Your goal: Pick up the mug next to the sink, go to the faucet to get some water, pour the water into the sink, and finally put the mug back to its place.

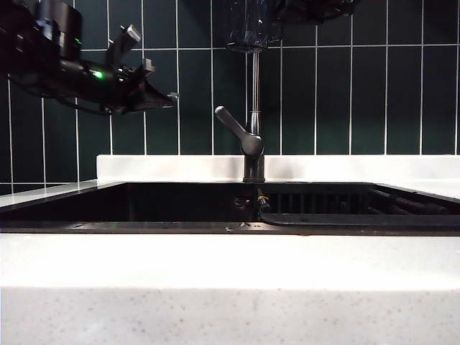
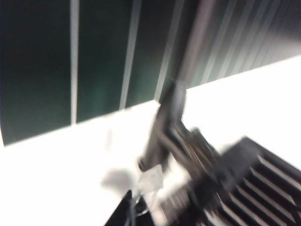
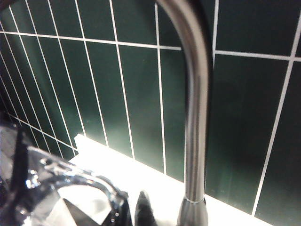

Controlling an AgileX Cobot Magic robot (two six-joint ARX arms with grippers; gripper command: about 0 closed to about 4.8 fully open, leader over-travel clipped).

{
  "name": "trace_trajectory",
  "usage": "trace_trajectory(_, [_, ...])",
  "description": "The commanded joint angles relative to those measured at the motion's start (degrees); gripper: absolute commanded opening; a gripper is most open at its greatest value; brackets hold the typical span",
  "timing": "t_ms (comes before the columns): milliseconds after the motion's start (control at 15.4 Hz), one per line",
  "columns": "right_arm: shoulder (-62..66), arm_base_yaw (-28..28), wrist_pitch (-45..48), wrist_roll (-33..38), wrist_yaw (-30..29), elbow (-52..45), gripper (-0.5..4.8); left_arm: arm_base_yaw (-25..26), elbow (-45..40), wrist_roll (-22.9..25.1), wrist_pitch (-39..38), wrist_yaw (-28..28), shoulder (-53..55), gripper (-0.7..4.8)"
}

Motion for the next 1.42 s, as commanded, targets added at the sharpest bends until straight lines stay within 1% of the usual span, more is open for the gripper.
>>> trace_trajectory(65, [-0.4, 0.0, 1.0, 0.2, -0.5, 0.3, -0.02, 0.0, 6.7, -2.2, 0.9, 3.8, 4.5, -0.06])
trace_trajectory(129, [-0.4, 0.0, 0.7, 0.2, -0.5, 0.3, -0.02, 0.0, 9.2, -3.0, 0.9, 6.6, 6.4, -0.05])
trace_trajectory(194, [-0.4, 0.0, 0.5, 0.2, -0.5, 0.3, -0.02, 0.0, 11.4, -3.4, 0.9, 9.1, 8.2, 0.09])
trace_trajectory(259, [-0.4, 0.0, 0.5, 0.2, -0.5, 0.3, -0.02, 0.0, 13.6, -3.3, 0.9, 11.8, 10.1, 0.95])
trace_trajectory(388, [-0.4, 0.0, 0.3, -0.7, -0.5, 0.3, -0.02, -0.5, 15.0, -3.1, 1.2, 15.7, 12.1, 1.75])
trace_trajectory(453, [-0.4, 0.0, 0.3, -1.1, -0.5, 0.3, -0.02, -1.2, 15.0, -2.4, 2.8, 17.2, 12.7, 2.61])
trace_trajectory(518, [-0.4, 0.0, 0.3, -1.1, -0.5, 0.3, -0.02, -1.7, 15.1, -2.1, 4.6, 18.0, 13.3, 3.66])
trace_trajectory(712, [-0.4, 0.0, 0.6, -1.1, -0.5, 0.3, -0.02, -3.0, 17.0, -2.3, 5.5, 16.7, 15.0, 3.61])
trace_trajectory(777, [-0.4, 0.0, 0.6, -1.1, -0.5, 0.3, -0.02, -3.5, 19.1, -2.6, 5.4, 16.7, 16.4, 3.44])
trace_trajectory(971, [-0.4, 0.0, 0.6, -1.1, -0.5, 0.3, -0.02, -4.3, 23.8, -5.9, 5.4, 16.7, 20.0, 3.44])
trace_trajectory(1295, [-0.4, 0.0, 0.9, -1.1, -0.5, 0.3, -0.02, -5.8, 24.2, -5.9, 4.9, 17.4, 20.5, 3.41])
trace_trajectory(1360, [-0.4, 0.0, 0.8, -1.1, -0.5, 0.3, -0.02, -6.0, 24.2, -5.9, 4.7, 18.3, 20.5, 3.41])
trace_trajectory(1424, [-0.4, 0.0, 0.8, -1.1, -0.5, 0.3, -0.02, -6.1, 24.2, -5.9, 3.7, 20.6, 20.5, 3.40])
